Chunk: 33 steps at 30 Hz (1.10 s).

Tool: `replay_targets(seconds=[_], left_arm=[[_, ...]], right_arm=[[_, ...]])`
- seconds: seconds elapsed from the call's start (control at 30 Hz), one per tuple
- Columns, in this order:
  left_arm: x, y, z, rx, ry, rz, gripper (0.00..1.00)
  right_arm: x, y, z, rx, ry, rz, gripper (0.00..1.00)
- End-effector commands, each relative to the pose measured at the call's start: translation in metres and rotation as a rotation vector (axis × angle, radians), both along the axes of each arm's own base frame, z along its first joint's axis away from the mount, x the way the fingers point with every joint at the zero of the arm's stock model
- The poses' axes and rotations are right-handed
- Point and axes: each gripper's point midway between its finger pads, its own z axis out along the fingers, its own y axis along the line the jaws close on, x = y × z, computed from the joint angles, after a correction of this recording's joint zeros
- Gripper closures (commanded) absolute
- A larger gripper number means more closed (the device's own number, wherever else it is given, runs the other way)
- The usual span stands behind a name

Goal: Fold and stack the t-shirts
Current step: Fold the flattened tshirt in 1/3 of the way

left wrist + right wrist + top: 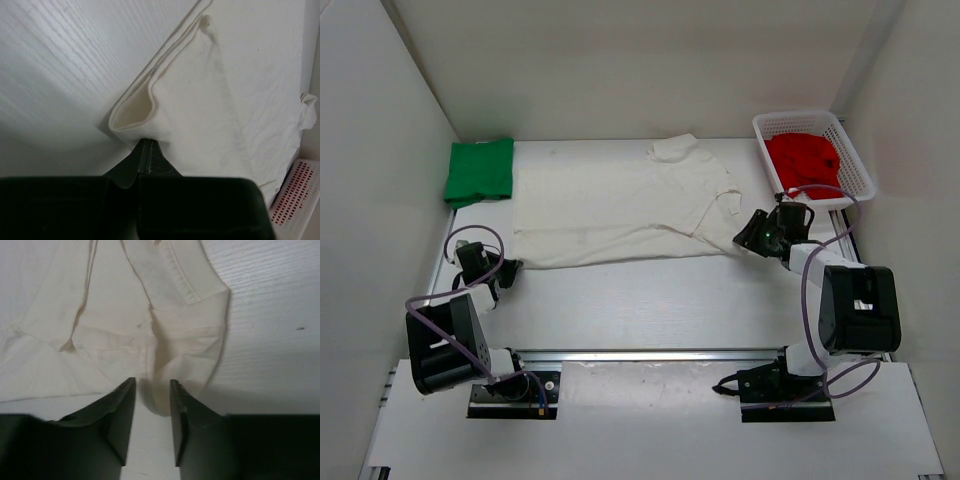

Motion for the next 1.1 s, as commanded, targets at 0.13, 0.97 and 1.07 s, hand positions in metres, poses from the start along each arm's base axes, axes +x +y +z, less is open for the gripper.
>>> replay_targets(seconds=[0.13,0.97,1.07], left_arm=[[0.016,0.01,0.013,0.024,-0.047,0.011,1.0],[0.019,0.028,0.019,0.02,-0.047,0.053,0.92],[0.024,0.031,0.038,0.069,-0.088,0.056,0.81]], right_arm=[[0.033,0.003,0.021,0.03,-0.094,0.012,0.95],[0.069,-0.042,0.038,-0.089,-0.076,-0.127,0.71],[0.058,-0.038,0.067,-0.106,-0.156,-0.147,0.67]])
